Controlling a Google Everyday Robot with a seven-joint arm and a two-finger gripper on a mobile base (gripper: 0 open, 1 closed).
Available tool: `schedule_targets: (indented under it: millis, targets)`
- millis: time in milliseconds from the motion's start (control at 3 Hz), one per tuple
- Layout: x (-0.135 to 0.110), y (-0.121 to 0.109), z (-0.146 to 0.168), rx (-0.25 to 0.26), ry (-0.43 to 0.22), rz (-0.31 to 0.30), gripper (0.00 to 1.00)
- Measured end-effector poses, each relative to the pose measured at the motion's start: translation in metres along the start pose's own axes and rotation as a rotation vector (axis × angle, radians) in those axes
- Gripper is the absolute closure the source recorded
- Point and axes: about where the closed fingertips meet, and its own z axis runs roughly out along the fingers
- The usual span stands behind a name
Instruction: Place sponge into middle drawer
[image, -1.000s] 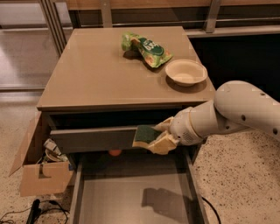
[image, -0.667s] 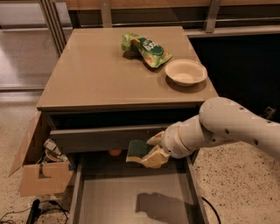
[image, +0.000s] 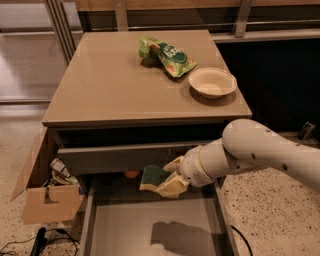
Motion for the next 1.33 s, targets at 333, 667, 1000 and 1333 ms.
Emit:
schedule_targets:
  millis: [333,667,1000,1333]
  targets:
    - [0.034,0.02,0.05,-0.062,-0.035,0.095,1.0]
    - [0.075,0.039,0.097,-0.075,-0.067,0.163,1.0]
    - [0.096,0.036,0.121,-0.006,-0.097,0.141,1.0]
    - [0.103,0.017,0.125,0.084,-0.105,0.086,1.0]
